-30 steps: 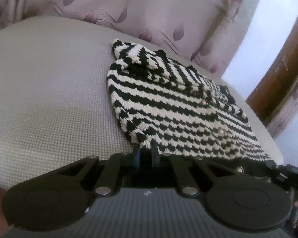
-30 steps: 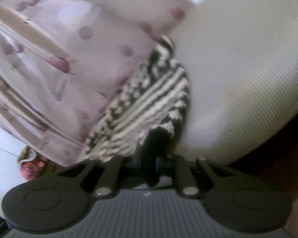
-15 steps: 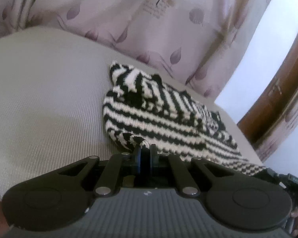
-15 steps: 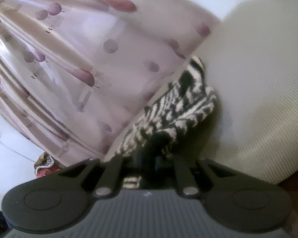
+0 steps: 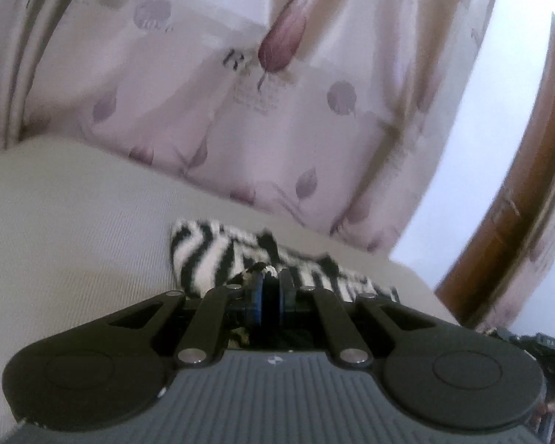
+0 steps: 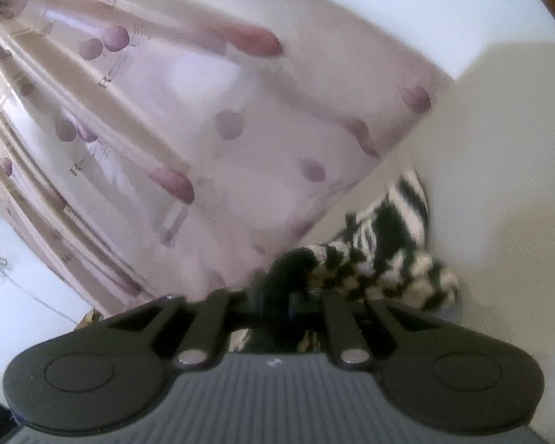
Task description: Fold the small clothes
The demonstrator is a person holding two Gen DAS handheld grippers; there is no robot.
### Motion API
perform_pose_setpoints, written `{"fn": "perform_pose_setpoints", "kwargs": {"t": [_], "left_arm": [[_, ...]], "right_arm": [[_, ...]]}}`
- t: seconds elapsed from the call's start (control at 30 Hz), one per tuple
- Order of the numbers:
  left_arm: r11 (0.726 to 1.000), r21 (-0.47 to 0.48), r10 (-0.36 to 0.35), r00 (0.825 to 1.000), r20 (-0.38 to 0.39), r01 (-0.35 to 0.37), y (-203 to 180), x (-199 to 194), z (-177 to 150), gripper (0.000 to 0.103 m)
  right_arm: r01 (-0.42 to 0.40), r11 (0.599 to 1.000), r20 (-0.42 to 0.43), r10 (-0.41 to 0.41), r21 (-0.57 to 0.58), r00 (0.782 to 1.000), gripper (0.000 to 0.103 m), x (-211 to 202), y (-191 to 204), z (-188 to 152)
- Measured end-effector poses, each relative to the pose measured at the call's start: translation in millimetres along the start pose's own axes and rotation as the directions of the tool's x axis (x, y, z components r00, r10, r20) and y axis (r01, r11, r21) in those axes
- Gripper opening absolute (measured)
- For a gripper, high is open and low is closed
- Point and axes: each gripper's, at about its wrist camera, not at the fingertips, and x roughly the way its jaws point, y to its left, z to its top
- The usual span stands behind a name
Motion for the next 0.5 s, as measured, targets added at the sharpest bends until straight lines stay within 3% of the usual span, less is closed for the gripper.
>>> {"fn": "perform_pose_setpoints", "kwargs": {"t": [0.2,0.27,0.5], "left_arm": [[0.997,-0.006,0.072,0.996,0.055,-0.072,2.9,64.6,45.8,0.008],[0.994,-0.008,0.109,0.992,0.057,-0.108,5.4,93.1,55.9,0.000],[0.972,-0.041,0.233,0.972,-0.004,-0.233,35.8,184.0,65.0,0.000]], "right_arm": [[0.055,0.998,0.023,-0.055,0.016,0.998,0.011,61.1,-25.0,48.8],[0.082,0.996,0.026,-0.082,0.027,0.996,0.011,85.4,-38.1,59.6],[0.165,0.981,0.001,-0.166,0.098,0.986,0.011,160.7,-93.1,73.4]]}}
